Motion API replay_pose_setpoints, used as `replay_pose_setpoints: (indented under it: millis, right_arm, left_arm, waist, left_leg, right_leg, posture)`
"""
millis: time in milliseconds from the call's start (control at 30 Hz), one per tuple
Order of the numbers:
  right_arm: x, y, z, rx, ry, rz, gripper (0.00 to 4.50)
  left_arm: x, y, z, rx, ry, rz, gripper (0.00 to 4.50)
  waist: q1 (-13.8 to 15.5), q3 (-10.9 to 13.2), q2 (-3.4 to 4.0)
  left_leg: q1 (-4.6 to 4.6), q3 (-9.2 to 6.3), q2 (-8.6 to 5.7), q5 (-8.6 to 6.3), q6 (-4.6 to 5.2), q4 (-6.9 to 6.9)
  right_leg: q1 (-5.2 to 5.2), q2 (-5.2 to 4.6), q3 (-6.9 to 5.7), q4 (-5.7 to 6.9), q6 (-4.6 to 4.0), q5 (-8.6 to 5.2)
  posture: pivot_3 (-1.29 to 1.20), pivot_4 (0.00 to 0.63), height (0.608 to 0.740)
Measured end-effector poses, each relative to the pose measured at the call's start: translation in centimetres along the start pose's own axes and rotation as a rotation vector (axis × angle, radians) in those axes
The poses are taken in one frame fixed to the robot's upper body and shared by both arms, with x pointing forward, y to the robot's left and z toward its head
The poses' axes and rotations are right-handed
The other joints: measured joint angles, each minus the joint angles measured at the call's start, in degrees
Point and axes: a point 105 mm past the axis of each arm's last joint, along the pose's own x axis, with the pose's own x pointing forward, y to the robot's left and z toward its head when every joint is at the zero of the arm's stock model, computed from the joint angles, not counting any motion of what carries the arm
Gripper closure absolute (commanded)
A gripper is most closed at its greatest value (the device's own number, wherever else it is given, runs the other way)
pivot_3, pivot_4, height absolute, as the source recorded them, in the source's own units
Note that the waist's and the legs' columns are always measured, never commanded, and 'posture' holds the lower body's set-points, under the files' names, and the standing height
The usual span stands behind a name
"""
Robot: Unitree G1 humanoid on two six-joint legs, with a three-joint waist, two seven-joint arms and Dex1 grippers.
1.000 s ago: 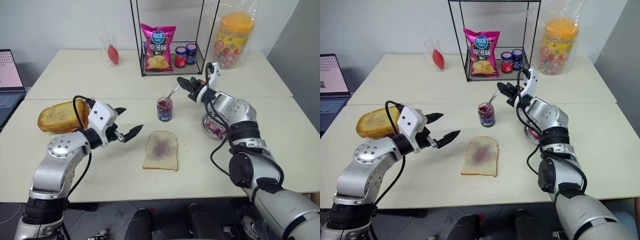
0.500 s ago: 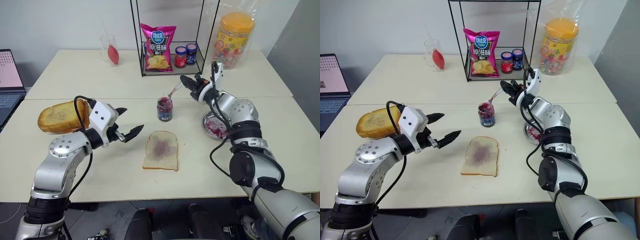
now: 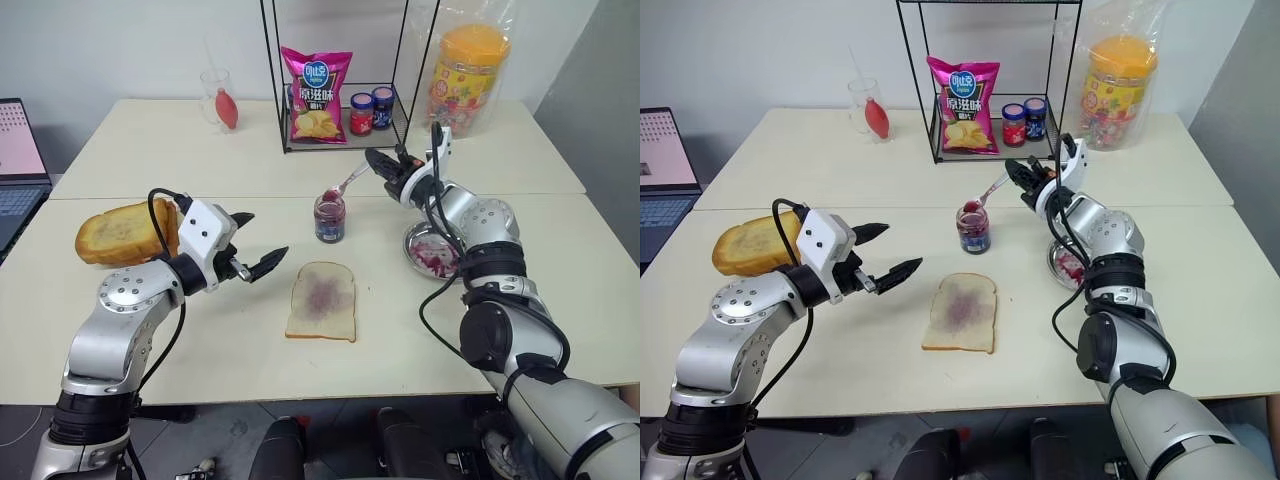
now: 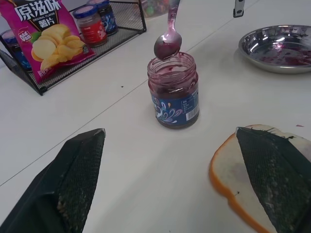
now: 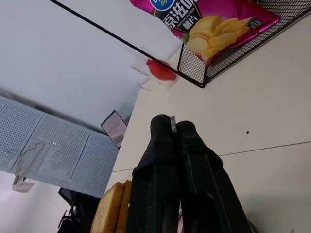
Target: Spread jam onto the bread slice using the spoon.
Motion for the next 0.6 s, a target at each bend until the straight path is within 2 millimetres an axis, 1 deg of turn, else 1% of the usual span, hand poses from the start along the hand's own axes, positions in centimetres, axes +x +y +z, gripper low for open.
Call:
replay_pose_setpoints:
  millis: [100, 167, 200, 300, 367, 433, 467, 600]
  right_arm:
    - [-0.1, 0.1, 0.1, 0.012, 0.002, 0.005, 4.48]
    - [-0.2, 0.5, 0.3, 0.011, 0.004, 0.021, 4.48]
    - [-0.3, 1.1, 0.5, 0.005, 0.007, 0.038, 4.48]
    - [-1.0, 3.9, 1.5, -0.032, -0.004, 0.133, 4.48]
    - [-1.7, 5.7, 1.7, -0.055, -0.010, 0.192, 4.48]
    - [-2.3, 6.4, 1.2, -0.062, 0.003, 0.225, 4.48]
    - [-3.0, 7.0, 0.2, -0.091, 0.029, 0.251, 4.48]
    - [-4.1, 7.8, -2.7, -0.187, 0.122, 0.273, 4.48]
  left_arm:
    - [0.0, 0.0, 0.0, 0.000, 0.000, 0.000, 0.00]
    - [0.0, 0.0, 0.0, 0.000, -0.001, -0.001, 0.00]
    - [0.0, 0.0, 0.0, -0.001, -0.002, -0.001, 0.00]
    - [-0.4, -0.2, -0.3, -0.013, 0.004, -0.001, 0.00]
    - [-0.9, -0.6, -0.8, -0.032, 0.013, -0.011, 0.00]
    - [-1.5, -0.8, -1.0, -0.037, 0.019, -0.020, 0.00]
    - [-2.1, -1.0, -0.9, -0.031, 0.025, -0.029, 0.00]
    - [-3.4, -0.9, -1.2, -0.028, 0.050, -0.029, 0.00]
  waist:
    - [0.00, 0.00, 0.00]
    - [0.00, 0.00, 0.00]
    - [0.01, 0.01, 0.02]
    - [-0.03, 0.01, 0.02]
    - [-0.03, 0.01, 0.02]
    - [-0.02, 0.01, 0.02]
    - [-0.02, 0.01, 0.02]
    - [-0.06, 0.02, 0.04]
  left_leg:
    - [-0.01, 0.00, 0.00, 0.00, 0.00, 0.00]
    - [-0.03, 0.00, 0.00, 0.00, 0.00, 0.00]
    - [-0.06, -0.01, 0.00, 0.00, 0.00, 0.00]
    - [-0.08, -0.01, 0.01, -0.01, 0.01, -0.05]
    - [-0.08, -0.03, 0.03, -0.01, 0.01, -0.11]
    - [-0.09, -0.06, 0.03, -0.01, 0.01, -0.12]
    - [-0.09, -0.07, 0.04, -0.01, 0.01, -0.13]
    - [-0.09, -0.03, 0.04, 0.00, 0.01, -0.09]
  right_leg:
    - [0.00, 0.00, 0.00, 0.00, 0.00, 0.00]
    - [-0.02, 0.00, 0.00, -0.01, 0.00, 0.00]
    - [-0.04, 0.00, 0.00, 0.00, 0.00, 0.00]
    - [-0.08, 0.00, 0.00, 0.01, 0.00, 0.00]
    - [-0.10, 0.00, -0.03, 0.00, 0.00, 0.00]
    - [-0.11, 0.00, -0.05, 0.00, -0.01, -0.01]
    - [-0.11, 0.00, -0.05, -0.01, -0.02, -0.02]
    - [-0.15, 0.00, -0.02, 0.00, -0.05, -0.05]
  posture:
    - [0.00, 0.150, 0.740]
    - [0.00, 0.150, 0.740]
    - [0.00, 0.150, 0.740]
    - [0.00, 0.150, 0.740]
    - [0.00, 0.150, 0.740]
    - [0.00, 0.150, 0.740]
    - [0.00, 0.150, 0.740]
    - [0.00, 0.150, 0.740]
